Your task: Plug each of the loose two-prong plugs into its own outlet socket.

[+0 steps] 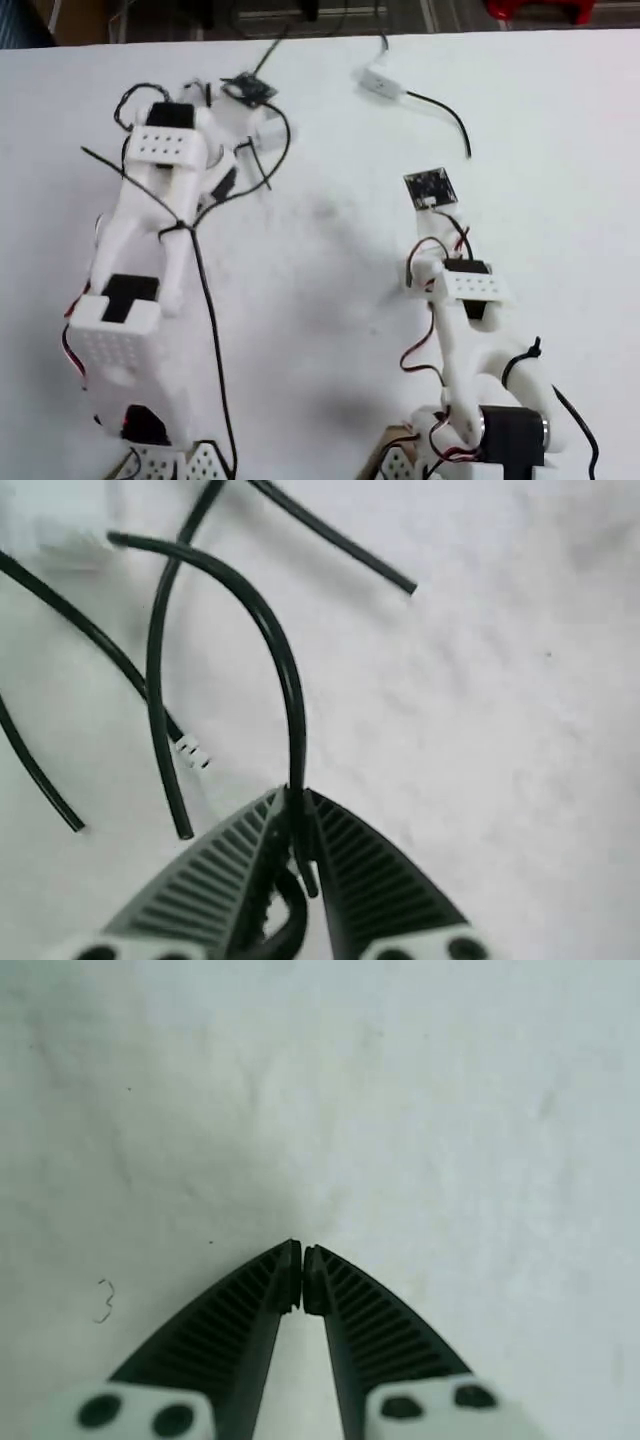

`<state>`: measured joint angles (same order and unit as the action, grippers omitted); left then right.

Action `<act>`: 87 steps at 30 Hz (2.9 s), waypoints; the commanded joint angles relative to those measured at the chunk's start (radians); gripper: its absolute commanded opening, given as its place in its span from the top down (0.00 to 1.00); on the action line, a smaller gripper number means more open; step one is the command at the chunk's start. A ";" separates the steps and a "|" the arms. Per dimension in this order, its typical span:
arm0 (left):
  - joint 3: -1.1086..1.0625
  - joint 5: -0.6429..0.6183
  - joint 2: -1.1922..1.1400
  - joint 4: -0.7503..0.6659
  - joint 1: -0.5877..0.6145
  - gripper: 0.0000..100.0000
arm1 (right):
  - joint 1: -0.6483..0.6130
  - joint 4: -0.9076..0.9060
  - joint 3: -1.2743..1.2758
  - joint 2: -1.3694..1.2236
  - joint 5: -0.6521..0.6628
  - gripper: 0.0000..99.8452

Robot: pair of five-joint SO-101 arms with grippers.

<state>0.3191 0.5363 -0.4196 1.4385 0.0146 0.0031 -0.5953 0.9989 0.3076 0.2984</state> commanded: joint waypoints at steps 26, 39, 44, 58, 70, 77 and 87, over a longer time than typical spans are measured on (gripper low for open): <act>0.130 0.161 -0.159 -0.393 0.108 0.70 | -0.007 0.033 -0.003 0.018 -0.011 0.98; 0.391 0.152 0.045 0.000 0.099 0.70 | -0.007 0.035 -0.002 0.018 -0.011 0.98; 0.456 0.112 0.194 0.146 0.087 0.70 | -0.007 0.035 -0.002 0.018 -0.011 0.98; 0.450 -0.170 0.733 0.347 0.090 0.70 | -0.007 0.033 -0.002 0.021 -0.011 0.98; -0.051 -0.238 1.333 0.296 0.038 0.70 | -0.007 0.031 -0.054 0.130 -0.003 0.98; -0.413 -0.244 1.744 0.166 0.036 0.70 | -0.005 0.027 -0.163 0.392 -0.003 0.98; -0.847 -0.244 2.239 0.054 0.038 0.70 | -0.087 0.013 -0.216 0.854 -0.003 0.98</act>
<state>-0.4542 0.3015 1.7208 1.5182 0.0606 -0.0276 -0.5769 0.8286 0.9751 0.2984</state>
